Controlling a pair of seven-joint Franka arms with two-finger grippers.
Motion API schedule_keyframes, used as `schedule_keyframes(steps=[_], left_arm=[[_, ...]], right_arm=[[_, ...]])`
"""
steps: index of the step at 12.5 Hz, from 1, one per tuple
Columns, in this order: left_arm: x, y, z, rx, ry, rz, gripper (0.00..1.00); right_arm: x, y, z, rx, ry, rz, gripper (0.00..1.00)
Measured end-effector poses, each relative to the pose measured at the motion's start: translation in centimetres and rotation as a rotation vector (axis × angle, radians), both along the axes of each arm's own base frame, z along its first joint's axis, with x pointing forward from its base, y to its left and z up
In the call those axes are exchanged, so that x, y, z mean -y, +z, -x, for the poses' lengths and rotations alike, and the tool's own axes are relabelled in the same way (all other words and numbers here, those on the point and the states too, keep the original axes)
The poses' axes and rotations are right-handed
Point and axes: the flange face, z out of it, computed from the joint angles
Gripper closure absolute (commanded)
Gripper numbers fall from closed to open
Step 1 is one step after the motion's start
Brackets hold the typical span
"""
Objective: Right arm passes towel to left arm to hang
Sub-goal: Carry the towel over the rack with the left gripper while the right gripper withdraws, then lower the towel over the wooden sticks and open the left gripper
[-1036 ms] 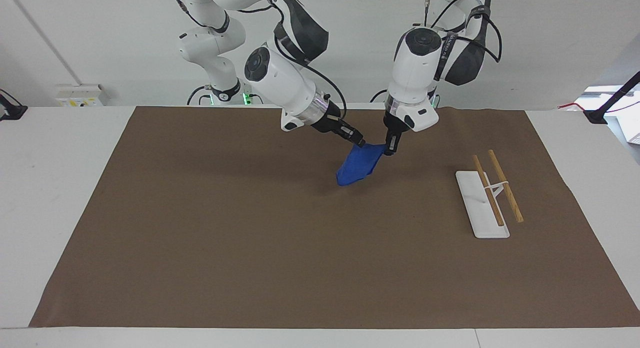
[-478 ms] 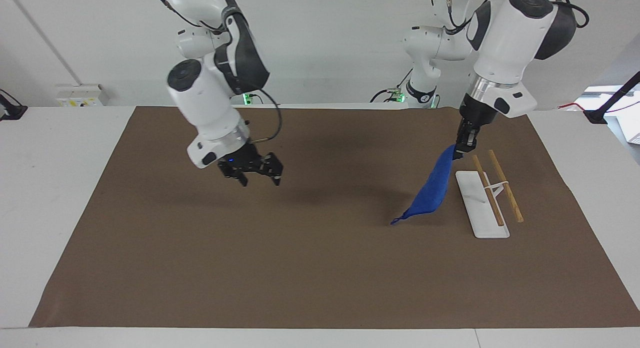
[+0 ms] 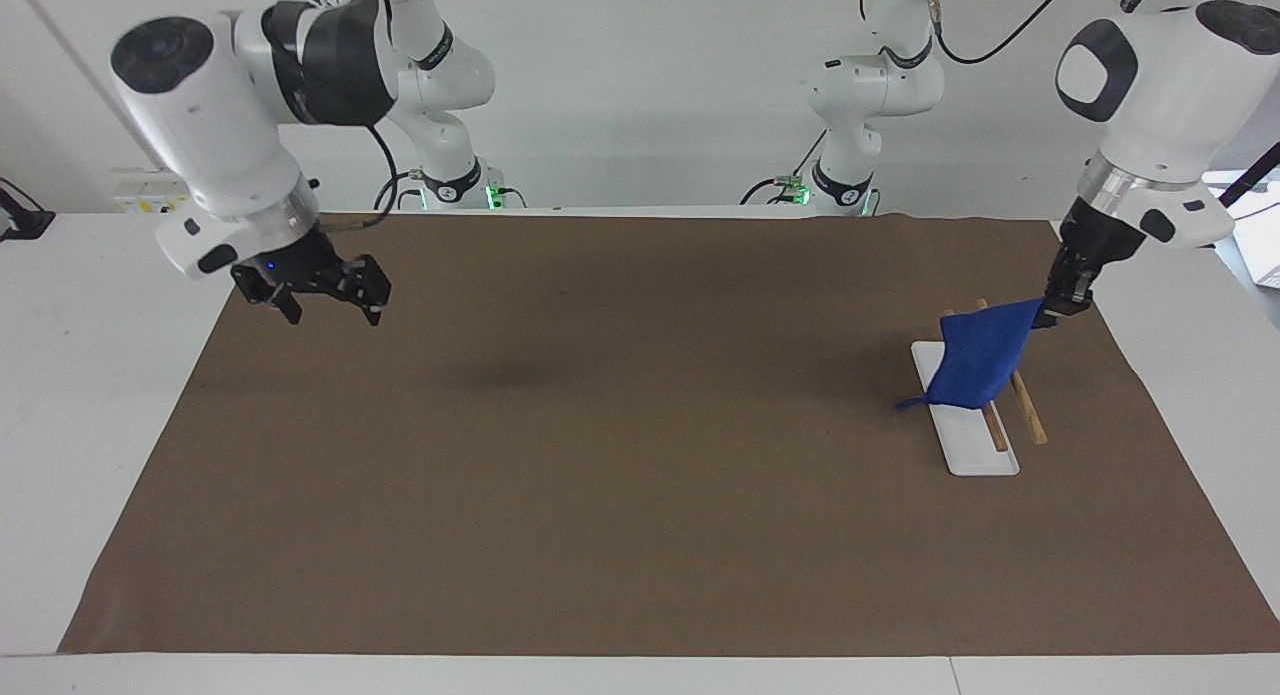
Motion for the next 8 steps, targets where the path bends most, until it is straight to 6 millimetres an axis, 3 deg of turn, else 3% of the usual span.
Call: schedule_keyframes(steps=[2,5,8], left_arm=[[-3.8,-1.8,0.3,0.021,-0.034,-0.019,1.00],[-5.5,-4.7,0.7,0.038,-0.073,-0.034,1.00],[-7.6,-7.0,1.2,0.052,-0.111,-0.052,1.00]], right_arm=[[2.1,3.2,2.9,-0.022,0.017,0.003,0.00],[5.1,2.5,3.4,-0.053,0.031,-0.005,0.00],[4.5,2.4,3.6,-0.058,0.064,-0.007,0.00]])
